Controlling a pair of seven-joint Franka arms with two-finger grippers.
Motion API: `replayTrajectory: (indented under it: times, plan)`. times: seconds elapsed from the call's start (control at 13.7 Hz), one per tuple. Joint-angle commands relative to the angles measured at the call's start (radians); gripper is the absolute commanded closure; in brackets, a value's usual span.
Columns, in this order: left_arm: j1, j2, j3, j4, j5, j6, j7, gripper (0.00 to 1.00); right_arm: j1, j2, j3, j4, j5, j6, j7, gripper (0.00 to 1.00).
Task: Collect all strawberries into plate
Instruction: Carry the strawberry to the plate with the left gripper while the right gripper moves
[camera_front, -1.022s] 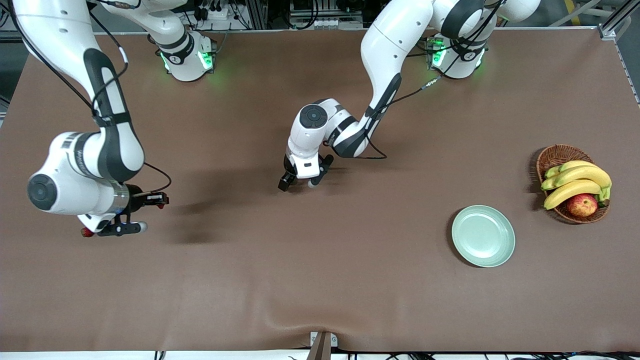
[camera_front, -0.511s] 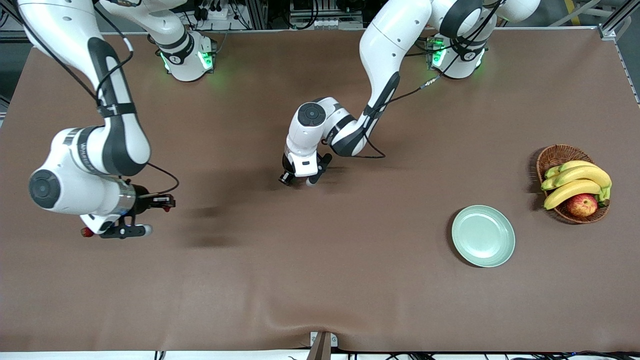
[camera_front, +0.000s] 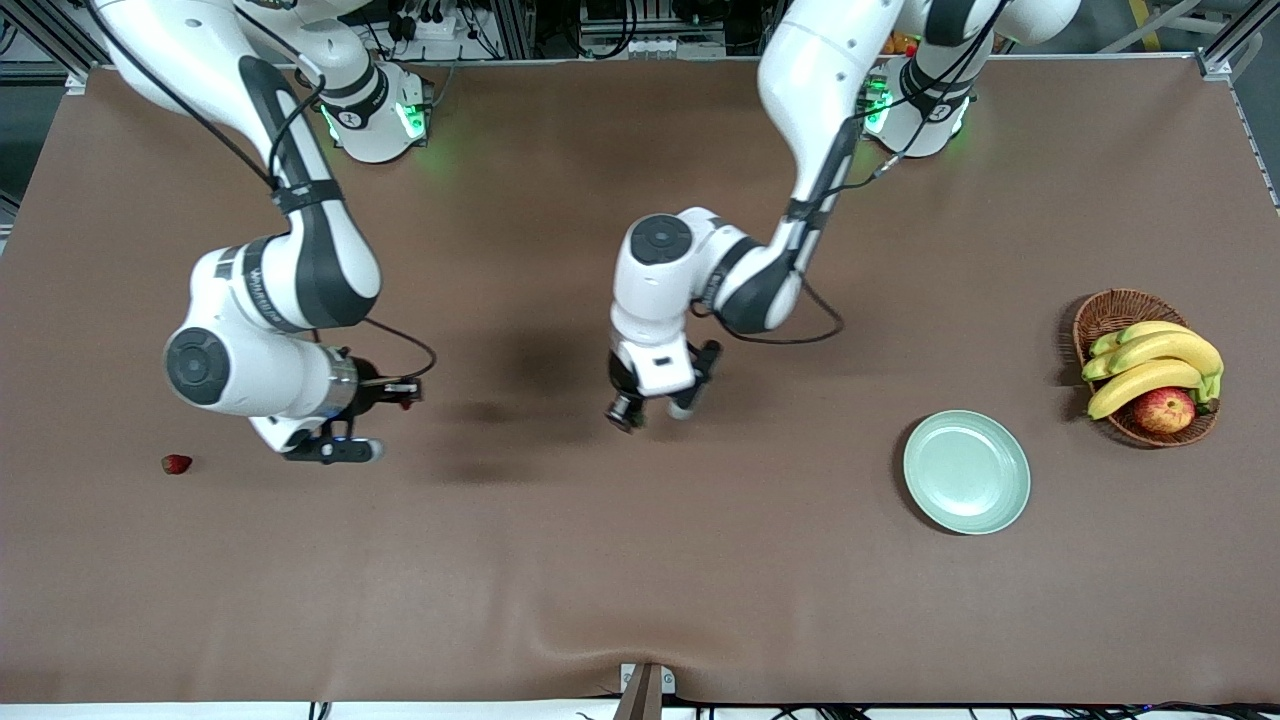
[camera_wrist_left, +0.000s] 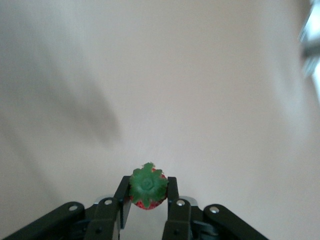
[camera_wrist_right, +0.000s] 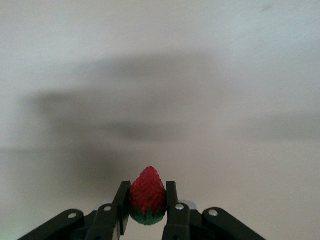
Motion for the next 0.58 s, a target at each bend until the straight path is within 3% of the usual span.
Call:
replayTrajectory:
  times: [0.0,0.51]
  plan:
    - [0.011,-0.03,0.094,-0.023,0.028,-0.073,-0.01,1.0,0.073,0.021,-0.001,-0.002,0.088,0.059,0.022,1.0]
    - [0.276,-0.039,0.114,-0.025,0.028,-0.259,0.218,1.0,0.304,0.185,-0.001,-0.001,0.11,0.304,0.102,1.0]
